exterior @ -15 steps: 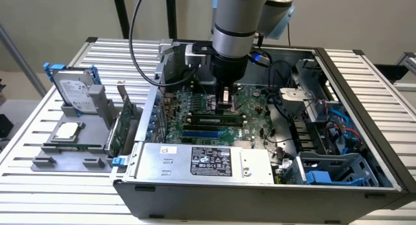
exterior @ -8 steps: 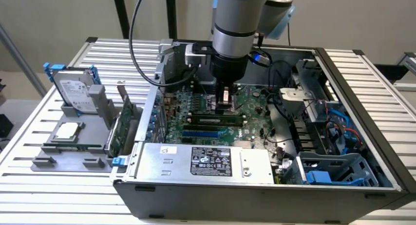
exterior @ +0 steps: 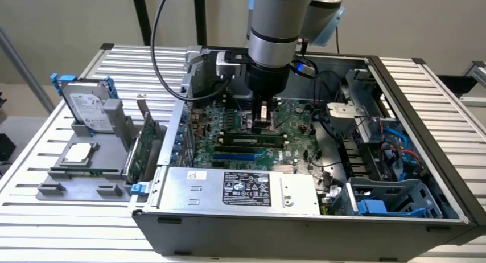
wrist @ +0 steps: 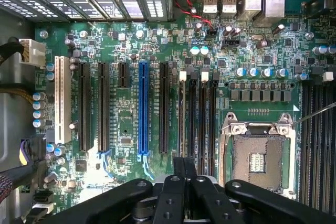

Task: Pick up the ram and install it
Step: 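Press down the ram until it locks into place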

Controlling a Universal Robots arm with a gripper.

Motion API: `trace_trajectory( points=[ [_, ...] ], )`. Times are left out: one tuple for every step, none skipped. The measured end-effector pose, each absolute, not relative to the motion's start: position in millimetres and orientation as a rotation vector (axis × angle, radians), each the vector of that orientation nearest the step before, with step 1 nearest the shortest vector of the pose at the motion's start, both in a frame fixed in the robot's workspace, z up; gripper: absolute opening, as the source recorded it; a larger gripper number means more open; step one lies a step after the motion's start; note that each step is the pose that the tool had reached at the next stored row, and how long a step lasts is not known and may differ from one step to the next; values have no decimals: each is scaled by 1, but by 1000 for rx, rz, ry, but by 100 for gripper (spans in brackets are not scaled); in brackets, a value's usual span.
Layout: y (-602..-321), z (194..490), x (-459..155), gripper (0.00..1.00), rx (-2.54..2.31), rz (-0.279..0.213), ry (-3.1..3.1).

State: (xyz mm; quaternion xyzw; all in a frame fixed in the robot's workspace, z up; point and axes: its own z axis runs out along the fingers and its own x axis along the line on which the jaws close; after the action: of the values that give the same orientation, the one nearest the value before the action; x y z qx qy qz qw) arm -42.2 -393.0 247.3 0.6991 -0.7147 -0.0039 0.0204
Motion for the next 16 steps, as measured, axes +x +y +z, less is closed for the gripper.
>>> trace_trajectory(
  points=[
    [-393, 247, -42, 0, 2168, -12, -2217],
    [-393, 247, -42, 0, 2168, -12, -2217],
    [-393, 247, -42, 0, 2168, -12, -2217],
    [-393, 247, -42, 0, 2168, -12, -2216],
    [-392, 247, -42, 0, 2168, -11, -2216],
    [-392, 247, -42, 0, 2169, -12, -2217],
    [-391, 246, -42, 0, 2169, -12, -2217],
    [-390, 245, -42, 0, 2169, -12, -2217],
    [-389, 243, -42, 0, 2169, -12, -2217],
    [-389, 242, -42, 0, 2169, -11, -2217],
    [-388, 240, -42, 0, 2169, -10, -2217],
    [-388, 238, -42, 0, 2169, -10, -2217],
    [-388, 236, -42, 0, 2170, -9, -2218],
    [-387, 235, -42, 0, 2170, -9, -2218],
    [-387, 233, -42, 0, 2170, -8, -2218],
    [-387, 232, -42, 0, 2171, -8, -2218]
  ],
)
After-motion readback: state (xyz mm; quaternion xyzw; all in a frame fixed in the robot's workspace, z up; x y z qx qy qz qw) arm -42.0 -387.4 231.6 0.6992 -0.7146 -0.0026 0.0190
